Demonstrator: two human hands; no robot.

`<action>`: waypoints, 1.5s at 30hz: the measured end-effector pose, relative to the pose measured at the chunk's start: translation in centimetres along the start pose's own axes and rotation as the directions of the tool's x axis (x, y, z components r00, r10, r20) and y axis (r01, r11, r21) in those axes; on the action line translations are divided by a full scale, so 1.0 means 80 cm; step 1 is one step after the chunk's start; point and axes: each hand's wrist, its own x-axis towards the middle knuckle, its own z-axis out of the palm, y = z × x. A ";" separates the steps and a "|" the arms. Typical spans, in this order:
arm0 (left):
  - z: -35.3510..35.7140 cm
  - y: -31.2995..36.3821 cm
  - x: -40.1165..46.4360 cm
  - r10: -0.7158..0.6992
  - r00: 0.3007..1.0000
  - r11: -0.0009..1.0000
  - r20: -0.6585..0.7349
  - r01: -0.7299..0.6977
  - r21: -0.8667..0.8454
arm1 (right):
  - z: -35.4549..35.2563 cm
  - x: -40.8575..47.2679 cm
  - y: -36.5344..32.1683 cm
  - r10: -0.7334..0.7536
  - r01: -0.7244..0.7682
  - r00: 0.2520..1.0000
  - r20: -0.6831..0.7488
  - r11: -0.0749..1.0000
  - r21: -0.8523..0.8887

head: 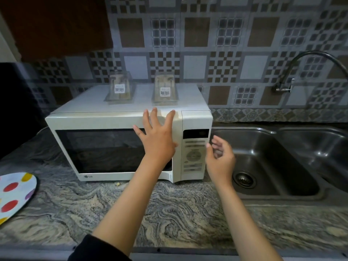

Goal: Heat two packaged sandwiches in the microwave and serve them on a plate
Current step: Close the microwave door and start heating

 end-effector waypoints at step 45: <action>0.008 0.002 0.000 -0.037 0.999 0.995 0.000 0.037 -0.093 | 0.007 -0.006 0.037 -0.018 0.104 0.974 0.227 0.921 -0.375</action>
